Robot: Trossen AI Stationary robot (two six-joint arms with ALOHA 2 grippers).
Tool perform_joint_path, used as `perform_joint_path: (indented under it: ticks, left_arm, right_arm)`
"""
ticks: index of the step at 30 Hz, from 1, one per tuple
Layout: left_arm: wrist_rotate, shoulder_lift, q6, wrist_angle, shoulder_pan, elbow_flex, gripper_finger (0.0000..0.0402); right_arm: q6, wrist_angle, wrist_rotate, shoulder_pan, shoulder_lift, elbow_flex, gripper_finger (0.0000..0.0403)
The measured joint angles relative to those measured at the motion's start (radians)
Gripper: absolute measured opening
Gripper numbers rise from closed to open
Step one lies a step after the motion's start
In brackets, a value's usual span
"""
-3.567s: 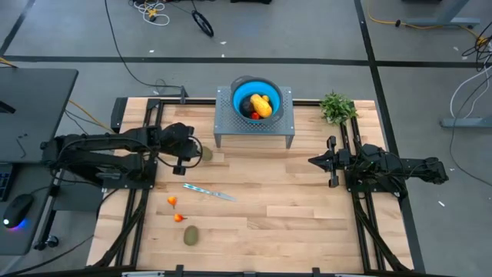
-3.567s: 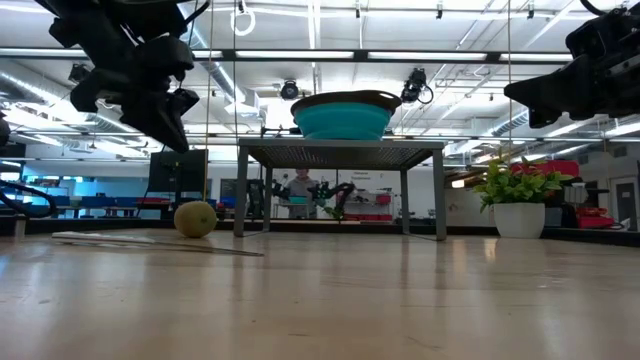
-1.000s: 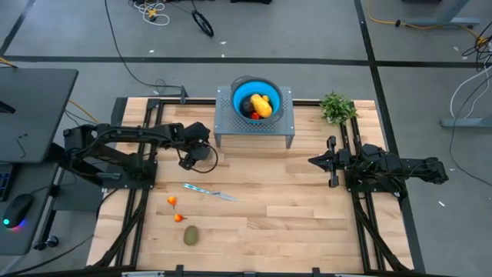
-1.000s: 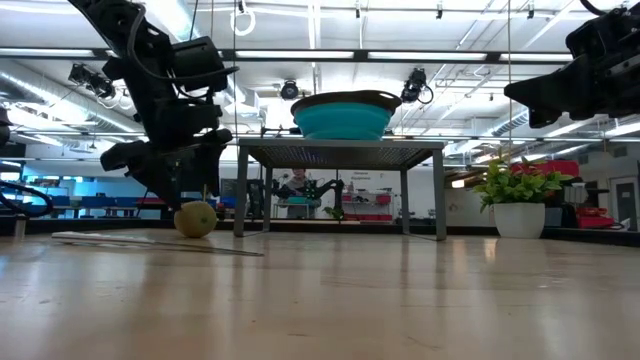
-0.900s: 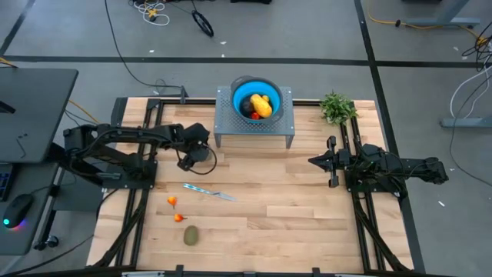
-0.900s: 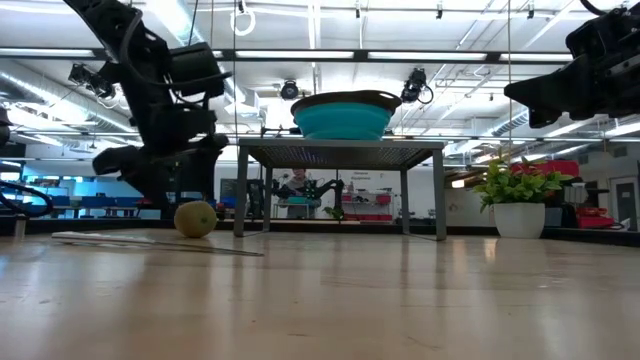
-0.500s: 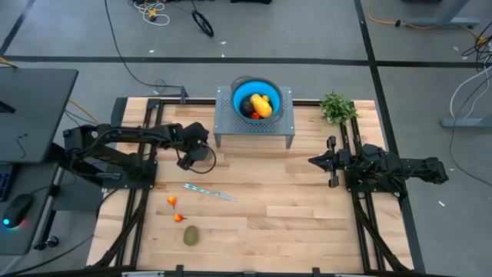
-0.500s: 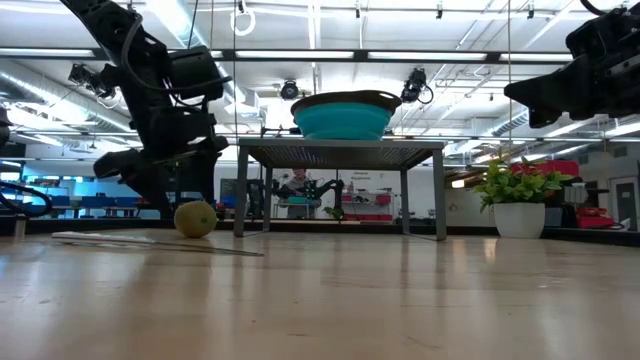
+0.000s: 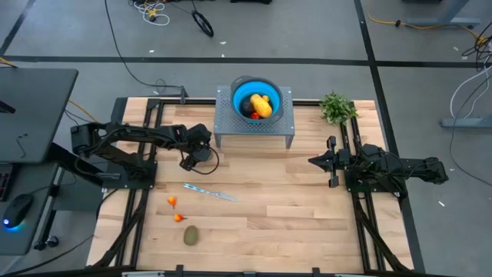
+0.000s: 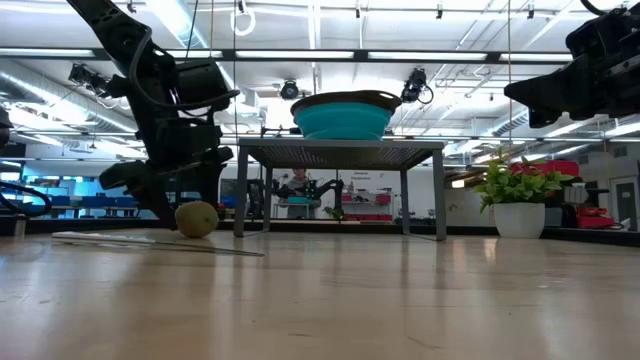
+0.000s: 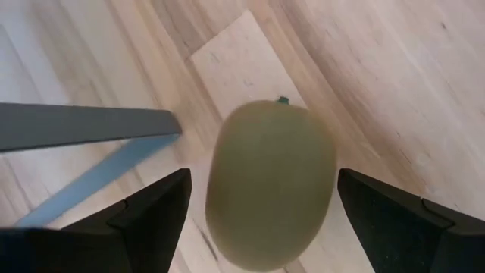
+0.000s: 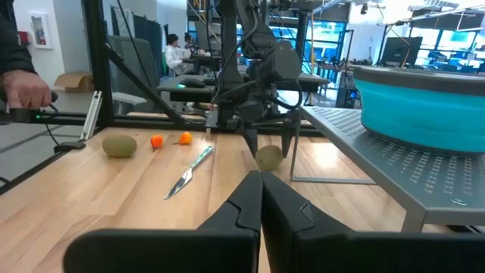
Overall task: Pick & Place Fruit
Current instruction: Put the top kiwi into the blue bin
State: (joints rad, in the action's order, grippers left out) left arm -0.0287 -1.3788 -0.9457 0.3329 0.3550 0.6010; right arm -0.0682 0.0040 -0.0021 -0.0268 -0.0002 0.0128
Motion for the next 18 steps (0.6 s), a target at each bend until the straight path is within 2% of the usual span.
perform_joint_path:
  ticks: [12, 18]
  left_arm:
    - [-0.012, -0.019, 0.004, 0.014, 0.001, 0.0, 0.0343]
    - [-0.06, -0.032, 0.008, -0.017, 0.002, 0.003, 0.0343]
  right_arm:
    - [0.0, 0.0, 0.0, 0.0, 0.0, 0.0, 0.0007]
    - [0.0, 0.0, 0.0, 0.0, 0.0, 0.0, 0.0007]
